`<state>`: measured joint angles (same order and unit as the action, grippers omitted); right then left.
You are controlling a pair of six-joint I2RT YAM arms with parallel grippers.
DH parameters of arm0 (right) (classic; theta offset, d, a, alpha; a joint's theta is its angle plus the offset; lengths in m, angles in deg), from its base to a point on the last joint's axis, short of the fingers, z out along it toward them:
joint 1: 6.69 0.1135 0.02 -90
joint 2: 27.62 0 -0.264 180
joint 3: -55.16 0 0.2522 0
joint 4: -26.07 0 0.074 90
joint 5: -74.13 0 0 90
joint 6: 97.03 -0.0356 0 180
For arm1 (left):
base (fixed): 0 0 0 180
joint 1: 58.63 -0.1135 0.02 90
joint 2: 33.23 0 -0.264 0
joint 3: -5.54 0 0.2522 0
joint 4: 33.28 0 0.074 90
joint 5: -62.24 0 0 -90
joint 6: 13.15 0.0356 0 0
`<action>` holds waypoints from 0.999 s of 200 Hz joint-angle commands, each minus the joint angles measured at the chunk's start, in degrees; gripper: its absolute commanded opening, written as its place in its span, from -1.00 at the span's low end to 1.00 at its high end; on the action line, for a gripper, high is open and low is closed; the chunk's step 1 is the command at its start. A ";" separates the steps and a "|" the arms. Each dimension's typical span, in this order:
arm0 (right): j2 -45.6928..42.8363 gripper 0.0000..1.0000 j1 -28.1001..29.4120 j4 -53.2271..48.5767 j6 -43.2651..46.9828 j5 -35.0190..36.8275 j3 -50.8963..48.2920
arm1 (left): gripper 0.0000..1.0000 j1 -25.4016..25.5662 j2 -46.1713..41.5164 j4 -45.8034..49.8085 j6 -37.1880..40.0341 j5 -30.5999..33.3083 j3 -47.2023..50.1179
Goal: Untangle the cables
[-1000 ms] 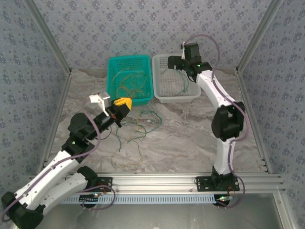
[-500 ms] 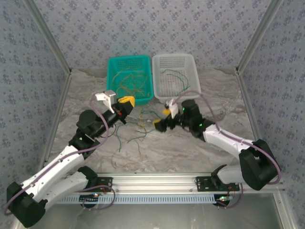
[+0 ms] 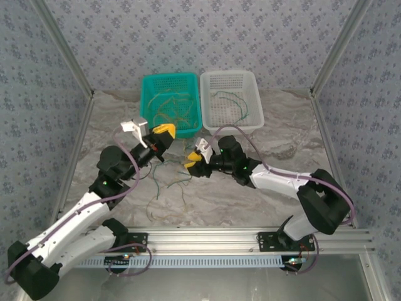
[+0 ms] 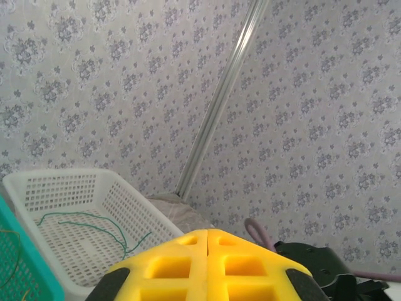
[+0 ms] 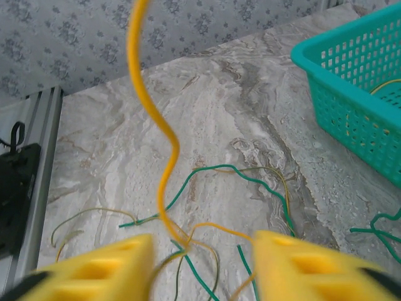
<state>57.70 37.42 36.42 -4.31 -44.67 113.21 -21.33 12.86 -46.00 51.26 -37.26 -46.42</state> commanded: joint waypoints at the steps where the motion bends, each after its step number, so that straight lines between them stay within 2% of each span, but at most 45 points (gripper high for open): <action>1: 1.17 -0.68 -0.67 -1.96 1.35 -0.96 4.26 | -1.00 0.38 -4.54 0.80 1.00 2.62 -1.82; 7: 1.26 -0.79 -0.85 -3.13 1.20 -1.30 5.43 | -1.00 0.40 -5.91 1.20 1.36 3.77 -1.37; 13: 1.16 -1.00 -0.96 -4.43 1.15 -1.11 6.58 | -1.00 0.40 -7.20 1.06 1.69 4.92 -0.73; 39: -0.50 -1.00 -1.24 -7.64 -0.38 -1.46 11.55 | -1.00 0.40 -12.28 2.23 2.67 8.22 1.19; 50: -0.77 -1.00 -1.44 -10.85 -2.59 0.67 15.36 | -1.00 0.41 -14.26 3.39 3.05 9.45 1.61; 88: 1.98 -1.00 -4.53 -24.29 -12.32 -0.26 38.45 | -1.00 0.38 -20.76 5.64 5.11 14.15 4.06; 118: 8.34 -1.00 -8.41 -29.67 -19.62 -0.44 56.16 | -1.00 0.41 -19.79 7.51 6.21 13.53 3.66; 154: 20.84 -1.00 -12.92 -30.58 -23.76 3.15 77.34 | -0.98 0.39 -14.49 9.90 8.56 13.95 2.06; 187: 41.19 -1.00 -15.82 -38.90 -28.55 2.20 109.62 | -1.00 0.24 -9.22 6.46 12.60 17.37 3.04; 200: 48.29 -1.00 -16.16 -40.68 -29.08 1.63 118.58 | -1.00 -0.32 -5.92 5.25 15.37 18.40 2.47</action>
<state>96.78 27.17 -3.55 -28.11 -51.36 215.83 -21.62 3.77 -42.85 61.08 -20.10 -43.43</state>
